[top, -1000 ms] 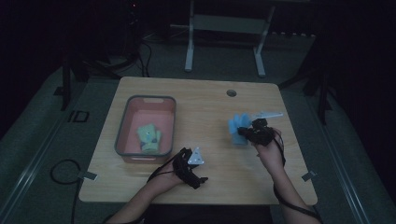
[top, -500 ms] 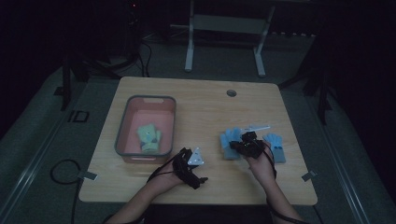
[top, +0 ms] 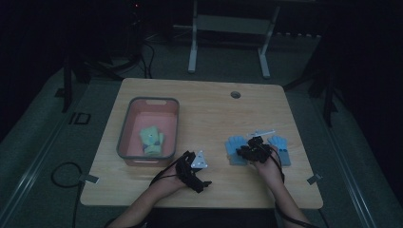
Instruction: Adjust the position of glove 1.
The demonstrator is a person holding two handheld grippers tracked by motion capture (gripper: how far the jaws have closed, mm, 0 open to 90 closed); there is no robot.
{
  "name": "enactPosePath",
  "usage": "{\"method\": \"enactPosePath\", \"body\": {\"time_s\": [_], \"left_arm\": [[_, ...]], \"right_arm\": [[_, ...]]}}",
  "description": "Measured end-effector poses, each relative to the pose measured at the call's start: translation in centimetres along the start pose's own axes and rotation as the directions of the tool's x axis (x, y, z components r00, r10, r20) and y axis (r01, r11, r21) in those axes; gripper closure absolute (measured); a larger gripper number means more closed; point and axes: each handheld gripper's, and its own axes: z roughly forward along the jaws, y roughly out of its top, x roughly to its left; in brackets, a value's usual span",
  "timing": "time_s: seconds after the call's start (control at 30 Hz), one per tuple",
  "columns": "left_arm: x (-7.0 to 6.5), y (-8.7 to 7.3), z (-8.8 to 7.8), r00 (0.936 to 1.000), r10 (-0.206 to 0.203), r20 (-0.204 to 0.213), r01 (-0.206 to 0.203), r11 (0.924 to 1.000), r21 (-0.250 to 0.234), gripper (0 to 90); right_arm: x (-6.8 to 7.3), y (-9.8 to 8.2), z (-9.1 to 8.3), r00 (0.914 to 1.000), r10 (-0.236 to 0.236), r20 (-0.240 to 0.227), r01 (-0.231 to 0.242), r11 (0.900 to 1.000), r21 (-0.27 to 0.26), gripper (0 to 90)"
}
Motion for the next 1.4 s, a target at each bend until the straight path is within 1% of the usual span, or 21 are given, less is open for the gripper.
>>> {"method": "enactPosePath", "body": {"time_s": [0.03,0.1,0.27,0.33,0.43,0.47,0.5,0.53,0.67,0.7,0.73,0.77,0.83,0.9,1.0,1.1,1.13,1.17,1.27,1.37,1.4], "left_arm": [[0.0,0.0,0.0,1.0000,-0.001,0.000,0.001,1.0000,0.000,5.8],[0.0,0.0,0.0,1.0000,-0.001,0.000,0.001,1.0000,0.001,5.8],[0.0,0.0,0.0,1.0000,-0.002,0.004,0.002,1.0000,-0.001,5.8],[0.0,0.0,0.0,1.0000,-0.004,0.004,0.004,1.0000,0.001,5.8],[0.1,0.0,0.0,1.0000,-0.001,0.003,0.001,1.0000,0.005,5.8],[0.1,0.0,0.0,1.0000,-0.001,0.003,0.001,1.0000,0.005,5.8],[0.1,-0.1,0.0,1.0000,-0.002,0.003,0.002,1.0000,0.004,5.8],[0.0,-0.1,0.0,1.0000,-0.002,0.003,0.002,1.0000,0.003,5.8],[0.0,0.0,0.0,1.0000,0.001,0.003,-0.001,1.0000,0.003,5.8],[0.0,0.0,0.0,1.0000,0.002,0.003,-0.002,1.0000,0.005,5.8],[0.1,0.0,0.0,1.0000,0.001,0.003,-0.001,1.0000,0.004,5.8],[0.0,0.0,0.0,1.0000,-0.001,0.003,0.001,1.0000,0.003,5.8],[0.0,0.0,0.0,1.0000,-0.002,0.004,0.002,1.0000,0.002,5.8],[0.0,0.0,0.0,1.0000,-0.001,0.003,0.001,1.0000,0.002,5.8],[0.0,0.0,0.0,1.0000,-0.001,0.003,0.001,1.0000,0.002,5.8],[0.1,-0.1,0.0,1.0000,0.002,0.003,-0.002,1.0000,0.005,5.8],[0.1,-0.1,0.0,1.0000,0.002,0.002,-0.002,1.0000,0.005,5.8],[0.1,-0.1,0.0,1.0000,0.001,0.001,-0.001,1.0000,0.006,5.8],[0.1,-0.1,0.0,1.0000,-0.002,0.002,0.002,1.0000,0.003,5.8],[0.1,0.0,0.0,1.0000,-0.001,0.002,0.001,1.0000,0.005,5.8],[0.1,0.0,0.0,1.0000,-0.001,0.002,0.001,1.0000,0.005,5.8]], "right_arm": [[-0.2,0.0,-0.3,1.0000,-0.001,-0.002,0.001,1.000,-0.004,65.0],[-0.5,0.0,-0.9,0.9999,-0.011,0.011,0.011,1.000,-0.016,63.9],[-1.5,-0.1,-2.4,0.9995,-0.029,0.013,0.029,0.999,-0.035,60.0],[-2.0,-0.3,-3.1,0.9992,-0.038,0.012,0.038,0.998,-0.044,59.1],[-2.9,-0.7,-4.2,0.9987,-0.050,-0.002,0.050,0.997,-0.065,57.5],[-2.9,-0.7,-4.2,0.9987,-0.050,-0.002,0.050,0.997,-0.065,57.5],[-3.5,-1.0,-4.8,0.9982,-0.060,0.011,0.060,0.996,-0.063,57.3],[-3.9,-1.2,-5.1,0.9978,-0.064,0.017,0.065,0.996,-0.067,57.3],[-5.7,-1.9,-6.5,0.9984,-0.044,0.035,0.047,0.996,-0.080,58.0],[-6.1,-2.0,-6.9,0.9988,-0.035,0.033,0.038,0.996,-0.082,58.9],[-6.6,-2.1,-7.2,0.9987,-0.036,0.035,0.039,0.996,-0.086,59.2],[-7.0,-2.3,-7.5,0.9981,-0.037,0.050,0.042,0.995,-0.090,59.8],[-8.0,-2.5,-8.2,0.9978,-0.034,0.057,0.039,0.995,-0.096,60.6],[-8.9,-2.7,-8.6,0.9957,-0.044,0.082,0.052,0.994,-0.100,61.2],[-10.4,-2.9,-9.0,0.9933,-0.049,0.105,0.059,0.994,-0.092,62.1],[-11.6,-3.0,-8.9,0.9917,-0.051,0.118,0.060,0.996,-0.073,62.5],[-11.9,-3.1,-8.7,0.9918,-0.055,0.115,0.063,0.996,-0.064,62.5],[-12.2,-3.2,-8.5,0.9911,-0.061,0.119,0.068,0.996,-0.057,62.7],[-12.9,-3.5,-7.7,0.9910,-0.059,0.121,0.063,0.997,-0.033,63.2],[-13.3,-3.9,-6.8,0.9924,-0.055,0.110,0.056,0.998,-0.011,63.2],[-13.3,-3.9,-6.8,0.9924,-0.055,0.110,0.056,0.998,-0.011,63.2]]}}
